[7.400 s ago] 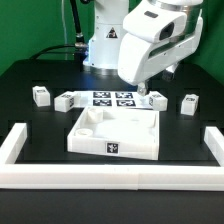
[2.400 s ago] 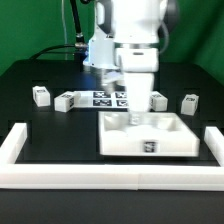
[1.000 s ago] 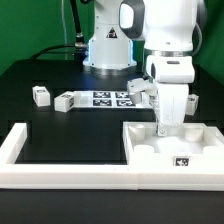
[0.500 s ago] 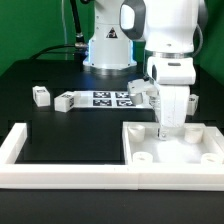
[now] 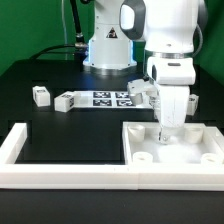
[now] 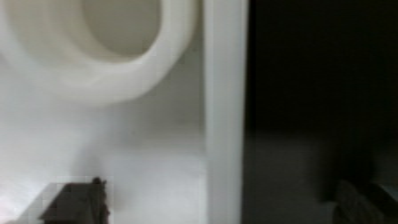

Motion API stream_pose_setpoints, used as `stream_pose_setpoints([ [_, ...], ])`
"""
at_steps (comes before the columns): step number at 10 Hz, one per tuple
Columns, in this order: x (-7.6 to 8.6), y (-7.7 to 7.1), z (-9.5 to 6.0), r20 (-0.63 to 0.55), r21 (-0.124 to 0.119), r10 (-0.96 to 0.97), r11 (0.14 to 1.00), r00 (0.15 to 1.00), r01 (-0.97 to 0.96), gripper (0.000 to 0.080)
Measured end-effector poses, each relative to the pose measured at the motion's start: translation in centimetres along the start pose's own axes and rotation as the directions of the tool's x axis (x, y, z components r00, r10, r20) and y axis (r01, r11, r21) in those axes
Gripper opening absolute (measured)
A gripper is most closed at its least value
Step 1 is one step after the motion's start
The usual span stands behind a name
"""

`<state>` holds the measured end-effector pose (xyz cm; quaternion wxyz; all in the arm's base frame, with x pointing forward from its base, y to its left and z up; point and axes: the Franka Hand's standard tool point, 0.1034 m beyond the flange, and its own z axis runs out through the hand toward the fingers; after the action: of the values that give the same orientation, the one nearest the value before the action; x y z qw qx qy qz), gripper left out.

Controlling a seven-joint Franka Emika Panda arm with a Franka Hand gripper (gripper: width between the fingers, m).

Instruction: Assemble square table

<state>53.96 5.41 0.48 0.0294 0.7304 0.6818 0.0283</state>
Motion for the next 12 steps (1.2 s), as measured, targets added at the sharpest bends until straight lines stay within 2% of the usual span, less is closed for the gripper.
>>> stream_pose_setpoints([
  [4,0.0,0.0,0.0,0.0,0.0,0.0,1.0,1.0,0.0,0.0648],
  [5,0.1,0.0,-0.2,-0.001,-0.005,0.057,0.998,0.998,-0.057,0.0648],
  [7,0.4,0.2,-2.3,0.004,-0.019,0.228,0.973,0.974,-0.228,0.0648],
  [8,0.7,0.4,-2.3,0.002,-0.02,0.294,0.956,0.956,-0.294,0.0648],
  [9,0.6,0.3,-2.5,0.014,-0.002,0.405,0.914,0.914,-0.405,0.0648],
  [10,0.9,0.5,-3.8,0.047,0.017,0.456,0.889,0.889,-0.457,0.0648],
  [11,1.5,0.6,-4.8,0.057,0.024,0.541,0.839,0.839,-0.543,0.0648],
  [12,2.2,0.9,-4.8,0.038,0.012,0.597,0.802,0.801,-0.598,0.0648],
])
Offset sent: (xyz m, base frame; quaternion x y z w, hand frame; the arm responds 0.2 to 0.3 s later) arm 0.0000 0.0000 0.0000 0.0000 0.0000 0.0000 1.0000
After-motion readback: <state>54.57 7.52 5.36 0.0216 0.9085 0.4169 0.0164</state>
